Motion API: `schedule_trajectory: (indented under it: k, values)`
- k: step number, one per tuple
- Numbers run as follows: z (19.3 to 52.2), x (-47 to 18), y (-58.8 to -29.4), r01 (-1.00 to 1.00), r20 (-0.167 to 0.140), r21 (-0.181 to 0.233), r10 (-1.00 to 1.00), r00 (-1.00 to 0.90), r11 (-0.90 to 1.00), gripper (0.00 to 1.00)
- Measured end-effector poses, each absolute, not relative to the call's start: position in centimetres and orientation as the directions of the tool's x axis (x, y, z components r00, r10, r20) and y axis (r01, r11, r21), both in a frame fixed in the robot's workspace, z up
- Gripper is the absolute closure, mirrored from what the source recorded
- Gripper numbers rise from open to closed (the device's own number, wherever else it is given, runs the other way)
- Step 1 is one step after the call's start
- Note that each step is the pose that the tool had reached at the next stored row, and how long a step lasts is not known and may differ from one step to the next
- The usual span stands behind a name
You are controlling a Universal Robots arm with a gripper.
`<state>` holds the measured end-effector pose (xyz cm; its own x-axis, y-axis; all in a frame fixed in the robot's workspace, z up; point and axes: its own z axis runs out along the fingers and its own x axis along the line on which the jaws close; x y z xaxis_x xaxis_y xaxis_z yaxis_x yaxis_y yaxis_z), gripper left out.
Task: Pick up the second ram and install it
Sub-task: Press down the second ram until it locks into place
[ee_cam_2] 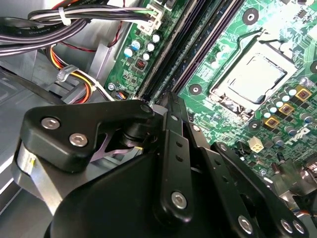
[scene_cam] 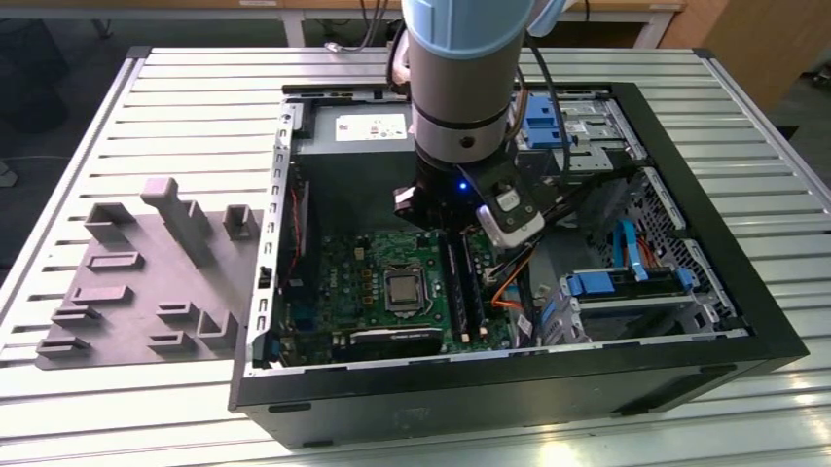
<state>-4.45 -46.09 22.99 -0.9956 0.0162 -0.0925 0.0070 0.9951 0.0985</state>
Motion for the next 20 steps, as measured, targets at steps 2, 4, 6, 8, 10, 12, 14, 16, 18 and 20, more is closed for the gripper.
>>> schedule_trajectory:
  k: [2, 4, 6, 8, 10, 12, 14, 16, 18, 20]
  values:
    - [23.0, -4.5, -46.2, 0.007, -0.092, 0.098, 0.016, -0.996, 0.995, 0.89]
    - [23.0, -4.5, -46.3, 0.007, -0.092, 0.098, 0.016, -0.996, 0.995, 0.89]
    - [23.0, -4.5, -46.4, 0.007, -0.092, 0.099, 0.016, -0.996, 0.995, 0.89]
    - [23.0, -4.5, -46.5, 0.007, -0.092, 0.099, 0.016, -0.996, 0.995, 0.89]
    - [23.0, -4.5, -46.7, 0.007, -0.092, 0.099, 0.016, -0.996, 0.995, 0.89]
    - [23.0, -4.5, -46.8, 0.007, -0.092, 0.099, 0.016, -0.996, 0.995, 0.89]
    - [23.0, -4.5, -46.9, 0.007, -0.092, 0.099, 0.016, -0.996, 0.995, 0.89]
    - [23.0, -4.5, -47.1, 0.007, -0.092, 0.098, 0.016, -0.996, 0.995, 0.89]
    - [23.0, -4.5, -47.2, 0.007, -0.092, 0.098, 0.016, -0.996, 0.995, 0.89]
    - [23.0, -4.5, -47.3, 0.007, -0.092, 0.098, 0.016, -0.996, 0.995, 0.89]
